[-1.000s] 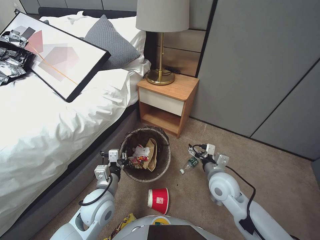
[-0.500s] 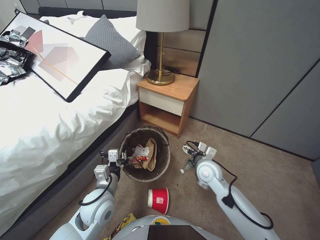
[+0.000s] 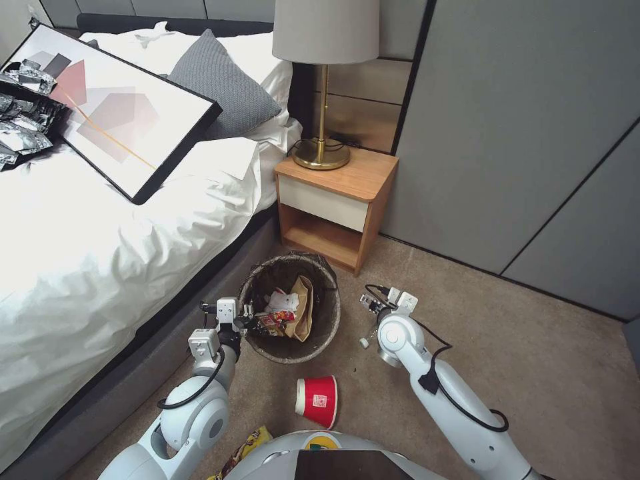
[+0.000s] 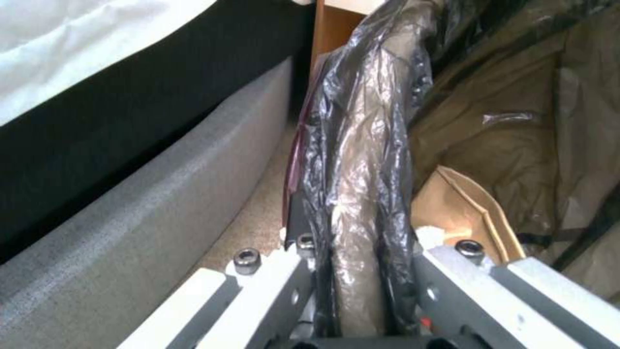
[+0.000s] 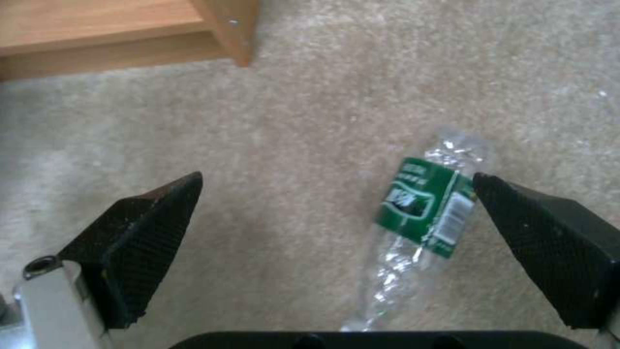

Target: Pick up the trash bin, then pick up the garbage from the floor and place it into the trash bin.

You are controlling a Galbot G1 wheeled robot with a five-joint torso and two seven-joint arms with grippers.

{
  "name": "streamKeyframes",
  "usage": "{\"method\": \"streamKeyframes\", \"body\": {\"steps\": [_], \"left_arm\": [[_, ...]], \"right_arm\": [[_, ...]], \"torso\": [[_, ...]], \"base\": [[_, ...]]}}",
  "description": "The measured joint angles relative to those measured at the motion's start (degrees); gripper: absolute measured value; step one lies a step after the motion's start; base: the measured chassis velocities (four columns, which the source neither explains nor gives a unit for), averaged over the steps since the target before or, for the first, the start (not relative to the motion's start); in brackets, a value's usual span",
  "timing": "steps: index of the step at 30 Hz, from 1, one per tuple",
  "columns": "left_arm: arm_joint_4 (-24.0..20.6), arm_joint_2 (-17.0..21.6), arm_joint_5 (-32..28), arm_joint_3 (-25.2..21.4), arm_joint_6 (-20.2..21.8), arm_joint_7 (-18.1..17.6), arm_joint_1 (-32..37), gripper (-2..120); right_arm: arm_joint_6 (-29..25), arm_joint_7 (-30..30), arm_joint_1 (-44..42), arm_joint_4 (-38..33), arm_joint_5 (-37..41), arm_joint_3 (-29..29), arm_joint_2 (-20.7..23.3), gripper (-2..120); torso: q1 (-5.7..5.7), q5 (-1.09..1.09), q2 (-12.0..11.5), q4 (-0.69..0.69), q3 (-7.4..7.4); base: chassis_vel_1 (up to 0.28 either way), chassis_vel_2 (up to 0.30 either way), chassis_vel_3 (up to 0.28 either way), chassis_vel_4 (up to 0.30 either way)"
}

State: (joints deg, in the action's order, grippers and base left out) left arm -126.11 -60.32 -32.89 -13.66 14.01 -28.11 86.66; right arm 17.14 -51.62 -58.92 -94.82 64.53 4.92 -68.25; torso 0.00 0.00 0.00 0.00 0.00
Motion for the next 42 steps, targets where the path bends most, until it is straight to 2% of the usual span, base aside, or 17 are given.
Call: {"method": "streamKeyframes", "body": {"steps": [33,42], "left_arm": [[-0.61,-0.09,0.17,0.0,0.0,-0.02,0.49,0],[-0.17,-0.18,0.2,0.27,0.0,-0.02,0.12,0]], "right_arm": [[0.62,-1.31,1.23,7.23,-1.42,0.04,-3.26,97],[0.43,-1.53,3.41,12.91,-1.53,0.07,-4.85,95]], "torso": [[0.0,0.0,0.0,0.0,-0.01],[0.0,0.0,0.0,0.0,0.0]], "base": [[0.0,0.0,0.0,0.0],[0.0,0.0,0.0,0.0]]}}
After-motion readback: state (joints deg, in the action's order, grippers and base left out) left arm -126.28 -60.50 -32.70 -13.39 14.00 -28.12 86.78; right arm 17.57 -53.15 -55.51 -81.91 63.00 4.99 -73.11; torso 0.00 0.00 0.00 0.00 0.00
